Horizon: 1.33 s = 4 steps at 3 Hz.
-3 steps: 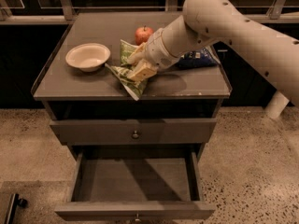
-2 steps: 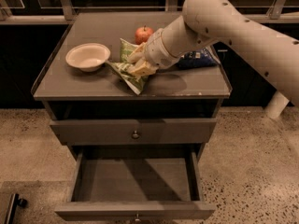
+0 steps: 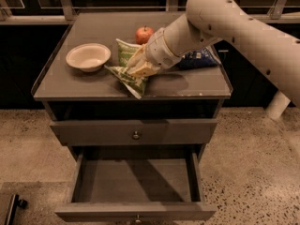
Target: Place green jalapeno chip bag into middle drawer
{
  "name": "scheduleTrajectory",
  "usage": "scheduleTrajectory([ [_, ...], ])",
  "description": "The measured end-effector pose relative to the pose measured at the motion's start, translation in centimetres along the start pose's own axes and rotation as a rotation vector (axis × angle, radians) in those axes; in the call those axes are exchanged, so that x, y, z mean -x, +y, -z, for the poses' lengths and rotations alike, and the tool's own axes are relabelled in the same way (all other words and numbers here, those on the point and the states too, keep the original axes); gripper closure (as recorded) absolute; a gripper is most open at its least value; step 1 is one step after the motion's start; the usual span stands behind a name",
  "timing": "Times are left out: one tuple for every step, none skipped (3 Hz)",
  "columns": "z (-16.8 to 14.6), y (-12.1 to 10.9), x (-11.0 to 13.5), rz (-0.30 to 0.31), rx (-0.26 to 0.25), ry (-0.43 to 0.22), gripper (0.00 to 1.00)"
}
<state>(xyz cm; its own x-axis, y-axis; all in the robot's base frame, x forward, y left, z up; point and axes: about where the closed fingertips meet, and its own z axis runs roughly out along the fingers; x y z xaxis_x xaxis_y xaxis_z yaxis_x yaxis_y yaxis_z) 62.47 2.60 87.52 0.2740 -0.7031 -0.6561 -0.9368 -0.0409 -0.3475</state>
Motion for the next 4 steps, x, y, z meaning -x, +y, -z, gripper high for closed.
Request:
scheduleTrajectory([
  [3.1,3.7,1.2,-0.018,0.061,-0.041,1.0],
  [7.4,8.6,2.9,-0.063,0.048,-0.087,1.0],
  [9.0,13.6,4.0,-0.106,-0.013,-0.147,1.0],
  [8.4,17.1,3.9,-0.158,-0.123,-0.209,1.0],
])
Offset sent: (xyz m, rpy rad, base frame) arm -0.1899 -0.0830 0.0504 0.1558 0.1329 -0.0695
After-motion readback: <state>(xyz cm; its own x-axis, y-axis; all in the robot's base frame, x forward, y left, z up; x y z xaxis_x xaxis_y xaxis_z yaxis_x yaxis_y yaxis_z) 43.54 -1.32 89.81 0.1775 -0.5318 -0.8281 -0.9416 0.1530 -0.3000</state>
